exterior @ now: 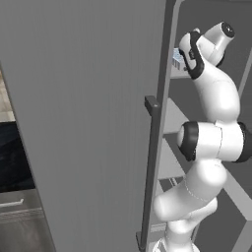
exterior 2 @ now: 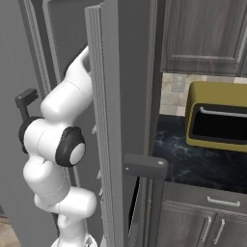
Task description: Open the freezer door, pick up the ice cube tray from the freezer, and place it on the dining counter.
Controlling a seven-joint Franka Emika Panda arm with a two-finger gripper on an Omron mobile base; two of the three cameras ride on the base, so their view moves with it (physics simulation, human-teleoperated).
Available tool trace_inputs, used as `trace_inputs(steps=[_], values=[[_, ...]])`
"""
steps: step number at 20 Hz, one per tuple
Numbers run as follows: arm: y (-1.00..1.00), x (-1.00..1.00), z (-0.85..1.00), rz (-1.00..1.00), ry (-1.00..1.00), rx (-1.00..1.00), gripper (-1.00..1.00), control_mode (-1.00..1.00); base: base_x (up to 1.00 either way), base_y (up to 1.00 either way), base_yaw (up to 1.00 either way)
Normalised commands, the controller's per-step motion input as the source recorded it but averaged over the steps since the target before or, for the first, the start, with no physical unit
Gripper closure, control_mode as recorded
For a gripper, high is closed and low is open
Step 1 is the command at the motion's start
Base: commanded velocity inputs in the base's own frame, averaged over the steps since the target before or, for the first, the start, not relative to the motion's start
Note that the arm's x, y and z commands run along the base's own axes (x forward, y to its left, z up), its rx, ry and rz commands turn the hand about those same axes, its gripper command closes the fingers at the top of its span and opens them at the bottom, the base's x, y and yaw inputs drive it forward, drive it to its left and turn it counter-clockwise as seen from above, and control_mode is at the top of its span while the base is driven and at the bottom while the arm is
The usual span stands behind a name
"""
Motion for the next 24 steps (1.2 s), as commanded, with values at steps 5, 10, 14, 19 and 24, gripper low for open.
trace_inputs(steps=[5,10,14,19,24], values=[[0.00,0.10,-0.02,0.00,0.00,0.00,-1.00,-1.00,0.00,0.00,0.00],[0.00,0.07,-0.15,0.00,0.02,0.00,-1.00,-1.00,0.00,0.00,0.00],[0.00,0.14,-0.28,0.00,0.00,0.00,-1.00,-1.00,0.00,0.00,0.00],[0.00,0.18,-0.25,0.00,0.00,0.00,-1.00,-1.00,0.00,0.00,0.00],[0.00,0.18,-0.28,0.00,0.00,0.00,1.00,-1.00,0.00,0.00,0.00]])
